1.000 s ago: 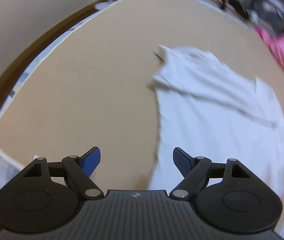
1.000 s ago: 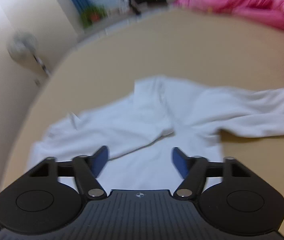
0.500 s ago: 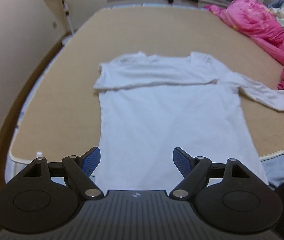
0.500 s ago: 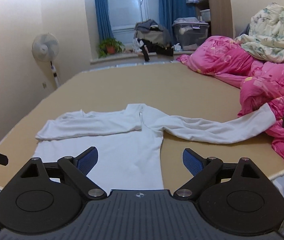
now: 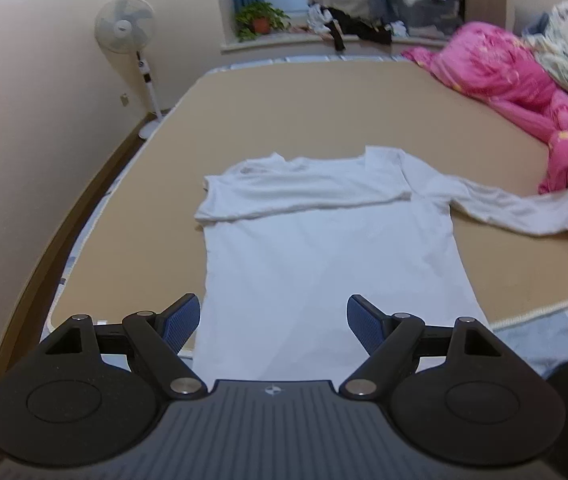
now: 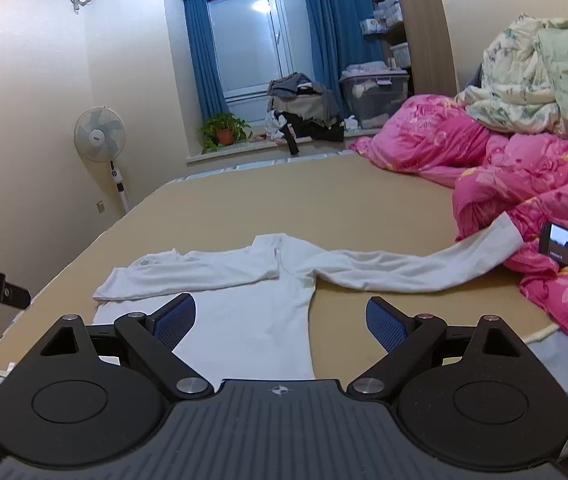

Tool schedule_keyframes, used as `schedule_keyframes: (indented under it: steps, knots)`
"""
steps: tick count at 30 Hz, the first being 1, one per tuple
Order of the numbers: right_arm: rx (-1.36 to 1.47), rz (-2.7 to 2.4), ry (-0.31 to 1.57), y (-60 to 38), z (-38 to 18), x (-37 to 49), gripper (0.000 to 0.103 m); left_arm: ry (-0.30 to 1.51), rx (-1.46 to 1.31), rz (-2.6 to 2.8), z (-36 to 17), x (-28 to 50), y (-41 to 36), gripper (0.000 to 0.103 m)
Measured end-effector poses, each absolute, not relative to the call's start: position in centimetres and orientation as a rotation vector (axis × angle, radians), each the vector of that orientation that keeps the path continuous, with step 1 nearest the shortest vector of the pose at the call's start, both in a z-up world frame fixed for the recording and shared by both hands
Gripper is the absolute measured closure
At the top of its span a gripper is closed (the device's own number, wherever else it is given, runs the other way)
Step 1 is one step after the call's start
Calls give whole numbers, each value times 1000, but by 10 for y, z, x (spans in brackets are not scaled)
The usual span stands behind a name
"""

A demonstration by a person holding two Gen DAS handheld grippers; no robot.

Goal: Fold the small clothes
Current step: 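Release the shirt and raise both grippers above it, then grasp the sleeve cuff with the right gripper and fold it across the body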

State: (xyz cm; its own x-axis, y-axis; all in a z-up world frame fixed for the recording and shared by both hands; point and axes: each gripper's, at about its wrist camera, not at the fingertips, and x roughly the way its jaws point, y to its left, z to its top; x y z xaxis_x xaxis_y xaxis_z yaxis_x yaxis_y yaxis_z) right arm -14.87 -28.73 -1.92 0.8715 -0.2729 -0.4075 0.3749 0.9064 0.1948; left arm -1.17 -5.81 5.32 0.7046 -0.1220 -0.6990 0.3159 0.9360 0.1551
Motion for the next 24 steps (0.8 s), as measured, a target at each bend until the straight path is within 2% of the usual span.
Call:
schedule_keyframes:
  steps: [9,16,20,24]
  knots:
    - [313,-320,415,-302,-26,-126,10,753,254,-200,56,16,-54,16]
    - [424,-388,469,-354,-47,-103,10,811,283,-171,40,53,-77,16]
    - [458,-490,426,-406,-64,-88,10,841,298,-168,32,77,-94,16]
    - [622,-690,327,-509,-101,-76,10,861,330,-149,23,98,-109,16]
